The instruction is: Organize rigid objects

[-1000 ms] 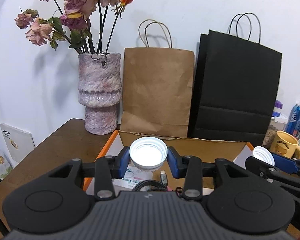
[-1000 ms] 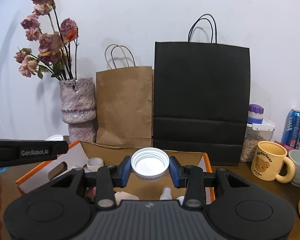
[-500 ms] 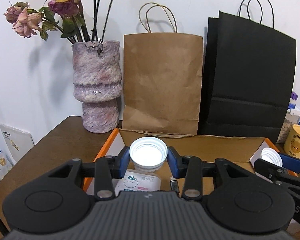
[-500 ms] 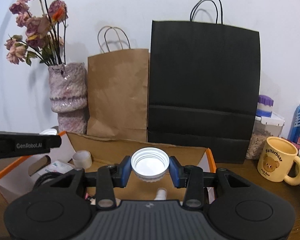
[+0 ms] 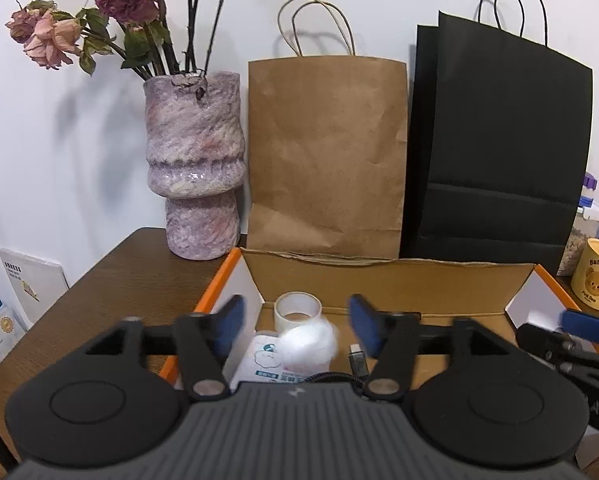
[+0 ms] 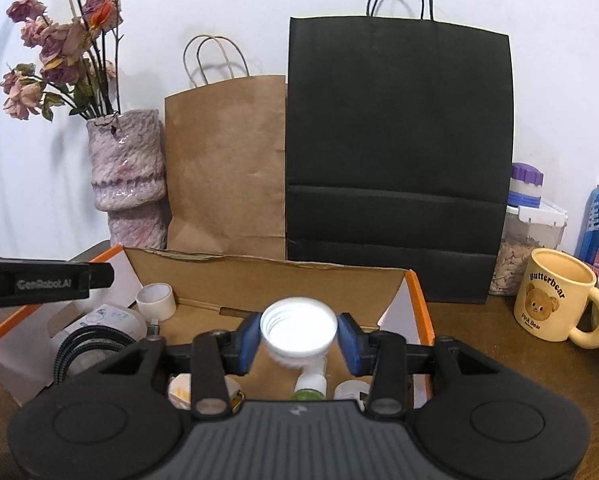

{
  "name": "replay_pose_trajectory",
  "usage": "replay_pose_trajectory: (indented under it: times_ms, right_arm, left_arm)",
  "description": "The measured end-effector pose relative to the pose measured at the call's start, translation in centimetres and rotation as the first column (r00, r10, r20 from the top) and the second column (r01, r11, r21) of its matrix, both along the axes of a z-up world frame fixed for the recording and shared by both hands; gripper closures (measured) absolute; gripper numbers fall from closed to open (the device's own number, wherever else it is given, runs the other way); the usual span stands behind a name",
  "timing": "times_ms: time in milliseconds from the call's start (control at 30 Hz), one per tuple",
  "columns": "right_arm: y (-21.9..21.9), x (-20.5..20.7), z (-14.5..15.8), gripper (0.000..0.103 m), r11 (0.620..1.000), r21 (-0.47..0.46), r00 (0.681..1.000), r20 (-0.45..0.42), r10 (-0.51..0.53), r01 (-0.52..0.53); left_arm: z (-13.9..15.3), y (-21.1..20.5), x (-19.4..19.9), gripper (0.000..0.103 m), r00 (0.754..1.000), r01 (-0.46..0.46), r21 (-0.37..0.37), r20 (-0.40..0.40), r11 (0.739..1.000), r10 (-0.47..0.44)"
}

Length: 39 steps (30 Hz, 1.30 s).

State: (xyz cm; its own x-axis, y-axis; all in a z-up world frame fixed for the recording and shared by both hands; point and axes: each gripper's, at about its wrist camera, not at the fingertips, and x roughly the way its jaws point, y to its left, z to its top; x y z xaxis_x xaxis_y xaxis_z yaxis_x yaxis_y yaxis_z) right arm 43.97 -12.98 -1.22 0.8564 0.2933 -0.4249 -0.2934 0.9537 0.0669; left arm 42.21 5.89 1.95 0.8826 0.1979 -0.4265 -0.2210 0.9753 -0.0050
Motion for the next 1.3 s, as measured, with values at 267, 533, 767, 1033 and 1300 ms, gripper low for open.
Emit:
replay_pose_trajectory:
  times_ms: [267, 533, 767, 1033, 1300]
  right_arm:
    - [-0.1, -0.1, 0.0, 0.000, 1.000, -0.003, 1.000, 0.018, -0.023, 0.023]
    - [-0.4, -0.4, 0.3, 0.000, 0.999, 0.006, 0.999, 0.031, -0.042, 0.041]
    - [-1.0, -0.9, 0.8, 0.000, 0.998, 0.022, 0.997, 0.043, -0.065, 0.064]
    - [-2.0, -2.0, 1.8, 0.000, 0.996, 0.038, 0.995, 0.060, -0.081, 0.079]
    - [-3.2, -5.0, 2.8, 0.000, 0.996, 0.044, 0.994, 0.074, -0.076, 0.073]
  left_arm:
    - [0.2, 0.7, 0.0, 0.000, 1.000, -0.025, 0.013, 0.001, 1.000, 0.025]
    - [0.3, 0.9, -0.1, 0.000, 1.000, -0.028, 0.017, 0.009, 0.999, 0.028]
    - [0.6, 1.2, -0.7, 0.000, 0.999, -0.016, -0.010, 0.027, 1.000, 0.016]
    - [1.5, 1.3, -2.1, 0.000, 0.998, -0.013, -0.019, 0.053, 1.000, 0.014]
    - [2.4, 1.2, -5.3, 0.000, 0.998, 0.011, -0.012, 0.069, 1.000, -0.011]
